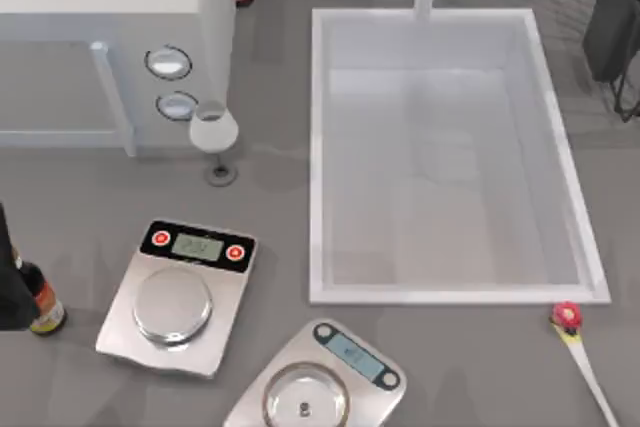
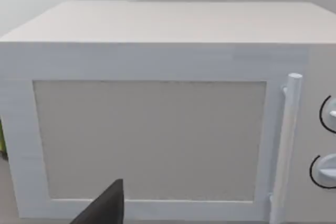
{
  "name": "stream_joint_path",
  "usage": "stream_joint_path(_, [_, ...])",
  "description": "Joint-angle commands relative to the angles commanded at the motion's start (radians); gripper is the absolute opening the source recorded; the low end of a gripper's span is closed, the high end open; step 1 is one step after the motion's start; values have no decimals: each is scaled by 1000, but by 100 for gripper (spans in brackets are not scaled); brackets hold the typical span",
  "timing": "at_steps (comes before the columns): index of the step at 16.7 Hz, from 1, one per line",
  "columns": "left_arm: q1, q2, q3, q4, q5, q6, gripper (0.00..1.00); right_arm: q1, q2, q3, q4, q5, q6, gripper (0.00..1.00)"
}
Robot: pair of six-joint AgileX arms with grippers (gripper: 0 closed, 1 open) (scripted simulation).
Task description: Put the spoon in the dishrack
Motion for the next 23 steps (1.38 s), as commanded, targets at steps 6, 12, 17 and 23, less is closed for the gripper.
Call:
stream_joint_path(6, [0, 0, 0, 0, 0, 0, 100, 40, 109, 91, -98, 1, 23, 100])
stream_joint_path(12, [0, 0, 0, 0, 0, 0, 100, 179, 575, 380, -438, -2, 104, 100])
stream_joint_path(17, [0, 0, 0, 0, 0, 0, 100, 306, 1027, 641, -755, -10, 181, 100])
stream_joint_path(23, [0, 0, 0, 0, 0, 0, 100, 411, 1369, 867, -1010, -5, 237, 100])
